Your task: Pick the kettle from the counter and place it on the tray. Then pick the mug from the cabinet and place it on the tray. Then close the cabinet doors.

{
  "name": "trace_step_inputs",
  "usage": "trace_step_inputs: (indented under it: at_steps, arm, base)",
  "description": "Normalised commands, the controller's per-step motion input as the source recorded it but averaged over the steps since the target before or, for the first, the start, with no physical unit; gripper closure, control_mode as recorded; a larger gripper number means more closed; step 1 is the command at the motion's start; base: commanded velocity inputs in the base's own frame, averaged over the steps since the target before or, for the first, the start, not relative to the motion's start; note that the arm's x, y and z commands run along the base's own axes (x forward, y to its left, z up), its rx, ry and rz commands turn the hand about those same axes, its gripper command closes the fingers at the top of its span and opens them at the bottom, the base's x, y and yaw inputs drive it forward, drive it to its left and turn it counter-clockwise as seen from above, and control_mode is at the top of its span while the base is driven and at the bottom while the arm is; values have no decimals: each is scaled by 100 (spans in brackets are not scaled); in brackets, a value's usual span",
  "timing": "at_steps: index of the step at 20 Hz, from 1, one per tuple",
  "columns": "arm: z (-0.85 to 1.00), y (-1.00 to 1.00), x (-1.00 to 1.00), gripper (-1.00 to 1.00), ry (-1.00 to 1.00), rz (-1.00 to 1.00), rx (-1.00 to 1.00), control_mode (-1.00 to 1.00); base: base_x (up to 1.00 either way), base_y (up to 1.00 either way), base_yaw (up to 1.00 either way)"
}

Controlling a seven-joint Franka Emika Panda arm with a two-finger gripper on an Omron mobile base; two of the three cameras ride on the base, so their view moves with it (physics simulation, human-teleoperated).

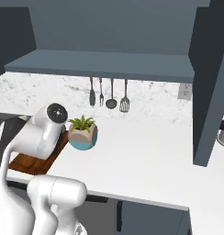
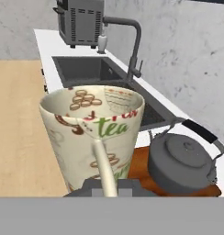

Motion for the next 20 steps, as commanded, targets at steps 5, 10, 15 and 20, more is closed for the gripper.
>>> trace_step_inputs:
  at_steps: [5,10,15,20]
  arm:
    - [-74,20,19,100,12,14,0,-100]
    - [-71,25,31,100,8,6,0,-100]
    - [-65,23,31,100,1,6,0,-100]
    - [-53,12,42,100,0,3,0,-100]
  base:
    - [0,0,0]
    - [0,0,0]
    - [0,0,0]
    - [0,0,0]
